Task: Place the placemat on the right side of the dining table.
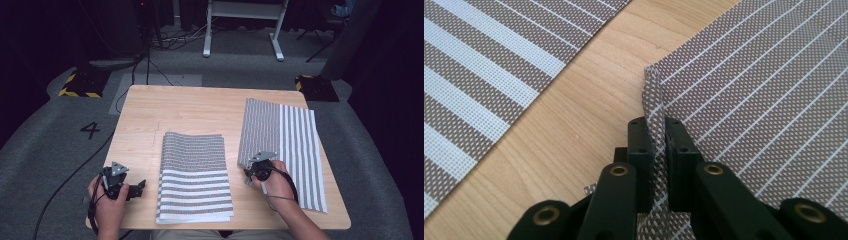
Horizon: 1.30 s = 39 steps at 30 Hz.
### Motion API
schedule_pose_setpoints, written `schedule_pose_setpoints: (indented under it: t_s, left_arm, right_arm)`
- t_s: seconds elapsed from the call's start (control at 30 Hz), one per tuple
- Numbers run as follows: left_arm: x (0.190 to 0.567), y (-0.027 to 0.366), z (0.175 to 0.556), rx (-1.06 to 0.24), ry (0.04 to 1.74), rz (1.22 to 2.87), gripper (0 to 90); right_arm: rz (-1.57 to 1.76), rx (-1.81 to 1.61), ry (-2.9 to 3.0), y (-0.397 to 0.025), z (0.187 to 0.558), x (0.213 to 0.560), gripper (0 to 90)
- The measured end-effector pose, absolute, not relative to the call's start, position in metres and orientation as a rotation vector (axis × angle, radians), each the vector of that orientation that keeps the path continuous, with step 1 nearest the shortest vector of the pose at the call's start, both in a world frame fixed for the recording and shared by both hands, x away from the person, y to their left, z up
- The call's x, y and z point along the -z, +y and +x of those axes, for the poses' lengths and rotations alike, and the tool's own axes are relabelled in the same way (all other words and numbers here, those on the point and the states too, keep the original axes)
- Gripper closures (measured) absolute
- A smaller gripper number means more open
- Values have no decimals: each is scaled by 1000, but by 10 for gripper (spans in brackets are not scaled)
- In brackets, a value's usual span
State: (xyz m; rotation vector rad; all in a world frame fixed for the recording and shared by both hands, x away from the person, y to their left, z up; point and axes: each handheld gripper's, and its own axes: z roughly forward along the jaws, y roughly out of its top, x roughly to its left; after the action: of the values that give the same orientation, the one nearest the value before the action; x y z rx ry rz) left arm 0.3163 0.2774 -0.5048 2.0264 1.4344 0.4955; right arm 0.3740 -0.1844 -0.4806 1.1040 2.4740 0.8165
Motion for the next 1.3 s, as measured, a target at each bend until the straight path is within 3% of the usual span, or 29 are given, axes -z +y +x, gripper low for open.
schedule_pose_setpoints:
  t_s: [0.43,0.7,1.3]
  left_arm:
    - [505,277,316,-496,1434,2027,0]
    - [505,277,316,-496,1434,2027,0]
    - [505,277,316,-495,1434,2027,0]
  right_arm:
    - [994,-765,2564,-210,344,468,859]
    - [994,-791,2569,-231,352,470,850]
    - [954,-790,2622,-232,363,471,843]
